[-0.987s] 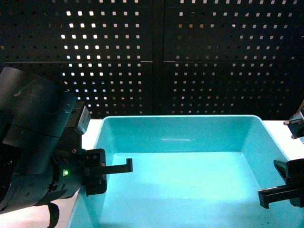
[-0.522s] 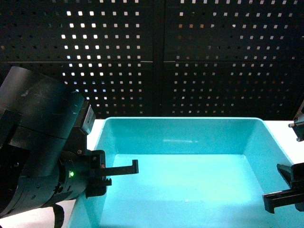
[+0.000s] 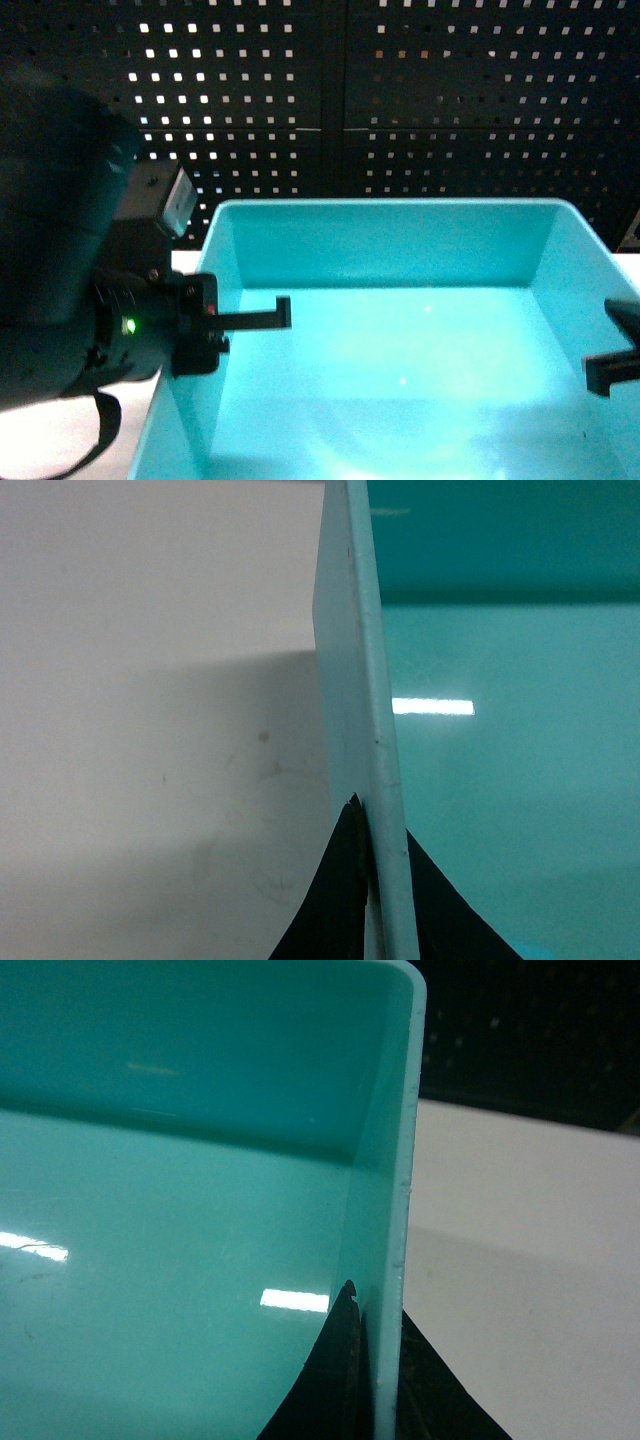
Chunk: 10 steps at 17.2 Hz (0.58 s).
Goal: Stack blue boxes stably on right
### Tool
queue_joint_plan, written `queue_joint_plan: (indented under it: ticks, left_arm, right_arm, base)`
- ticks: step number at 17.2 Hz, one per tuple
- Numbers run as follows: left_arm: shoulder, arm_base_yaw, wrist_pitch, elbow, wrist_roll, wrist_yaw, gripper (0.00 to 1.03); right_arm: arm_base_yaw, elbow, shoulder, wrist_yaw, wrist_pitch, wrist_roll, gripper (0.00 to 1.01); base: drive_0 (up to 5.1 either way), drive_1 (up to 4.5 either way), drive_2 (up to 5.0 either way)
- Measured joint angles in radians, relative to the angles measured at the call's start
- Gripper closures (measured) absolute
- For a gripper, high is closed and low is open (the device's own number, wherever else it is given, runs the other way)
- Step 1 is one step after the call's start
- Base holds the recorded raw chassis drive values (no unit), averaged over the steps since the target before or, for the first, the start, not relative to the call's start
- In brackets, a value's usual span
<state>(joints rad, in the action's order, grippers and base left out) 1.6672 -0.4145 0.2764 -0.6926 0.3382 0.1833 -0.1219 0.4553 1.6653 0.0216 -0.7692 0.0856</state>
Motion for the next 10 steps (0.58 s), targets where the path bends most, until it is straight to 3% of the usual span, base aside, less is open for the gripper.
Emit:
queue_joint_plan:
  ticks: [4, 5, 10]
  left_arm:
    - [-0.105, 0.019, -0.05, -0.102, -0.056, -0.024, 1.01]
    - [-0.15, 0.024, -0.085, -0.164, -0.061, -0.05, 1.01]
    - [-0.237, 0.048, -0.105, -0.289, -0.07, -0.106, 1.01]
  right_arm:
    - [0.028, 0.091, -0.136, -0.02, 0.079, 0.002, 0.98]
    - [0.053, 0.155, -0.201, -0.043, 0.138, -0.001, 0.98]
    - [0.08, 0.332, -0.314, -0.094, 0.226, -0.019, 0.99]
  base:
    - [0.0, 0.0, 0.0]
    - [0.0, 0.0, 0.0]
    - [0.0, 0.0, 0.0]
